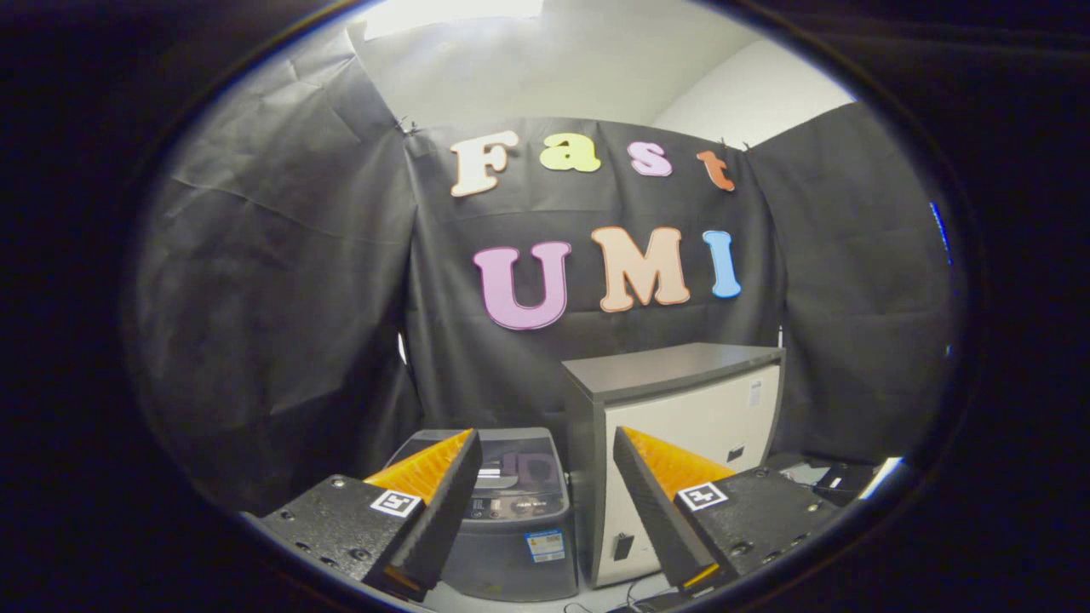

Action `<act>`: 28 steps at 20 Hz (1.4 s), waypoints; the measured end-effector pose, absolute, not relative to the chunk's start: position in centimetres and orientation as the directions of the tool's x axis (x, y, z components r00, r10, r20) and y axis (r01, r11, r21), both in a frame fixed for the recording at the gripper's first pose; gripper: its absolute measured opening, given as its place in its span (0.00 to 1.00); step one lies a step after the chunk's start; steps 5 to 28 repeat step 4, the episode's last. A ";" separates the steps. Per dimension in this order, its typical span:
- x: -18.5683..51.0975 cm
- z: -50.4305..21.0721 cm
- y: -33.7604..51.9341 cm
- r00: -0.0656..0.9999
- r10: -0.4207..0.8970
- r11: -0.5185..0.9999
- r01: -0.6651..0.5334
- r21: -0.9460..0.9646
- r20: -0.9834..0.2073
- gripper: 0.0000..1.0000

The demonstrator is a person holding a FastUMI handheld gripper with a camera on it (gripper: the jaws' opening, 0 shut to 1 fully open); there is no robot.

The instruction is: Put the clothes into the washing machine and then close the washing machine lid.

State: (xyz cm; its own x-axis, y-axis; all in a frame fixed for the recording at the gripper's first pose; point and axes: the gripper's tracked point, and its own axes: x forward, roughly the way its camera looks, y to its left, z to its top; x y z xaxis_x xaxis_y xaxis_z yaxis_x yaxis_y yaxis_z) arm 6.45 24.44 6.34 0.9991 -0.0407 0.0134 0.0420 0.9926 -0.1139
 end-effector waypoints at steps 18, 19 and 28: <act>6.0 6.2 23.5 0.999 -0.050 0.989 0.052 -0.140 0.018 0.94; 6.0 6.2 23.5 0.999 -0.050 0.989 0.052 -0.140 0.018 0.94; 6.0 6.2 23.5 0.999 -0.050 0.989 0.052 -0.140 0.018 0.94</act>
